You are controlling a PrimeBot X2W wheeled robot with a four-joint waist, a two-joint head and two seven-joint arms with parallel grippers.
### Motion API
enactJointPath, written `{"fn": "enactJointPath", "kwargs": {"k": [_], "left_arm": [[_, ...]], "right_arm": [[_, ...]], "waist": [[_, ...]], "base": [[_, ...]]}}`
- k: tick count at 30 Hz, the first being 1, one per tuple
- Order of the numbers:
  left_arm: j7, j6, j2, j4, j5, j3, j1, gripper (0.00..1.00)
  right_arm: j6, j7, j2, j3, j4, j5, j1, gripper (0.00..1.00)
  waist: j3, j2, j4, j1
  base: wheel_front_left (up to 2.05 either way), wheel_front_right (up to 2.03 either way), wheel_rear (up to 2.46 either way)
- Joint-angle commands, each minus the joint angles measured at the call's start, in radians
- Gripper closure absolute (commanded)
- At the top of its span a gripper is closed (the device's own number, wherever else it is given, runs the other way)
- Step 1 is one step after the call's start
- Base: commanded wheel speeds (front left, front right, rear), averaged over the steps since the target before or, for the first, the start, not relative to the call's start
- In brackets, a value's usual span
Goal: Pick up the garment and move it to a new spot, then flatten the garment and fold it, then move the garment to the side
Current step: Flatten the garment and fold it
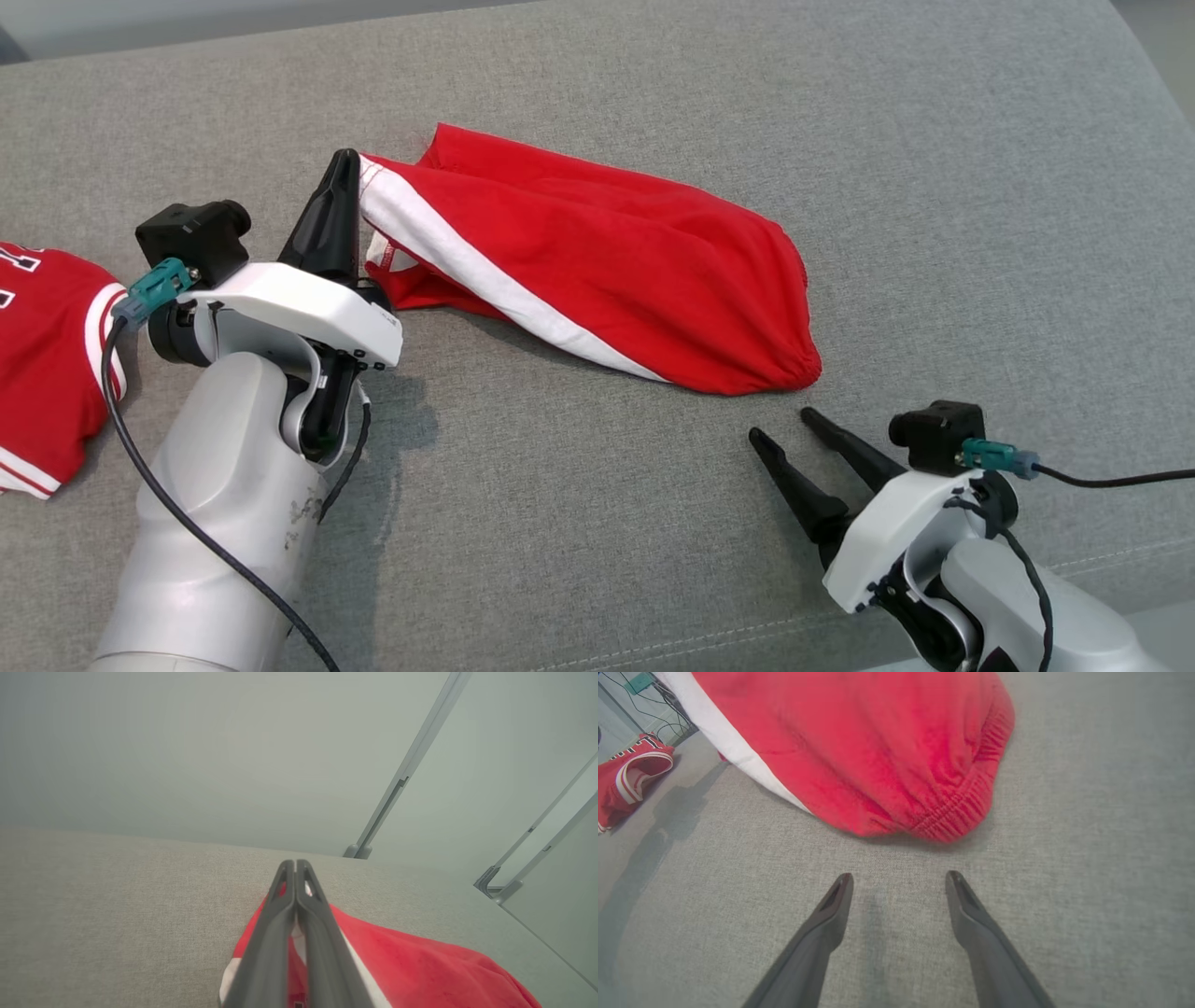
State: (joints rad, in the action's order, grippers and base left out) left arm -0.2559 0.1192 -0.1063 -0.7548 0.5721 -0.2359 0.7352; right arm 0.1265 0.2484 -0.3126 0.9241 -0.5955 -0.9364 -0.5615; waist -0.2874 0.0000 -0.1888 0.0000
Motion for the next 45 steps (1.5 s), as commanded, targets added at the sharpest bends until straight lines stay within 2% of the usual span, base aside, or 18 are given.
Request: {"fn": "enactJointPath", "kwargs": {"k": [1, 4, 11, 16, 21, 22, 23, 24, 25, 31, 37, 45], "left_arm": [[-0.006, 0.004, -0.018, 0.026, -0.026, 0.042, 0.003, 1.0], [-0.006, 0.007, -0.005, 0.029, -0.05, 0.057, 0.0, 1.0], [-0.006, 0.011, 0.019, 0.034, -0.087, 0.071, 0.003, 1.0], [-0.006, 0.011, 0.03, 0.043, -0.09, 0.053, 0.002, 1.0], [-0.006, 0.011, 0.036, 0.05, -0.078, 0.032, -0.002, 1.0], [-0.006, 0.011, 0.036, 0.051, -0.076, 0.029, -0.002, 1.0], [-0.006, 0.011, 0.036, 0.053, -0.074, 0.026, -0.003, 1.0], [-0.006, 0.011, 0.036, 0.056, -0.072, 0.025, -0.004, 1.0], [-0.006, 0.011, 0.036, 0.058, -0.07, 0.023, -0.005, 1.0], [-0.006, 0.011, 0.032, 0.118, -0.078, 0.046, -0.03, 1.0], [-0.006, 0.011, 0.034, 0.257, -0.121, 0.099, -0.093, 1.0], [-0.006, 0.011, 0.045, 0.45, -0.179, 0.121, -0.187, 1.0]], "right_arm": [[0.004, 0.013, -0.017, 0.024, 0.011, -0.014, 0.021, 0.0], [0.004, 0.013, -0.021, 0.027, 0.0, -0.025, 0.01, 0.0], [0.004, 0.013, 0.014, -0.025, -0.047, -0.049, -0.025, 0.0], [0.004, 0.013, 0.032, -0.055, -0.063, -0.054, -0.045, 0.0], [0.004, 0.013, 0.046, -0.043, -0.099, -0.06, -0.073, 0.02], [0.004, 0.013, 0.048, -0.041, -0.105, -0.065, -0.08, 0.5], [0.004, 0.013, 0.048, -0.041, -0.111, -0.068, -0.087, 0.68], [0.004, 0.013, 0.047, -0.041, -0.116, -0.069, -0.094, 0.91], [0.004, 0.013, 0.047, -0.043, -0.118, -0.073, -0.099, 1.0], [0.004, 0.013, 0.028, -0.126, -0.042, -0.039, -0.123, 1.0], [0.004, 0.013, 0.007, -0.23, 0.099, 0.022, -0.093, 1.0], [0.004, 0.013, -0.036, -0.307, 0.237, 0.03, -0.038, 1.0]], "waist": [[-0.002, 0.0, 0.001, 0.0], [-0.005, 0.0, 0.004, 0.0], [-0.019, 0.0, 0.04, 0.0], [-0.028, 0.0, 0.068, 0.0], [-0.036, 0.0, 0.093, 0.0], [-0.037, 0.0, 0.096, 0.0], [-0.038, 0.0, 0.099, 0.0], [-0.038, 0.0, 0.101, 0.0], [-0.038, 0.0, 0.104, 0.0], [-0.012, 0.0, 0.107, 0.0], [0.054, 0.0, 0.11, 0.0], [0.13, 0.0, 0.134, 0.0]], "base": [[0.0, 0.0, 0.0], [0.0, 0.0, 0.0], [0.0, 0.0, 0.0], [0.0, 0.0, 0.0], [0.0, 0.0, 0.0], [0.0, 0.0, 0.0], [0.0, 0.0, 0.0], [0.0, 0.0, 0.0], [0.0, 0.0, 0.0], [0.0, 0.0, 0.0], [0.0, 0.0, 0.0], [0.0, 0.0, 0.0]]}}
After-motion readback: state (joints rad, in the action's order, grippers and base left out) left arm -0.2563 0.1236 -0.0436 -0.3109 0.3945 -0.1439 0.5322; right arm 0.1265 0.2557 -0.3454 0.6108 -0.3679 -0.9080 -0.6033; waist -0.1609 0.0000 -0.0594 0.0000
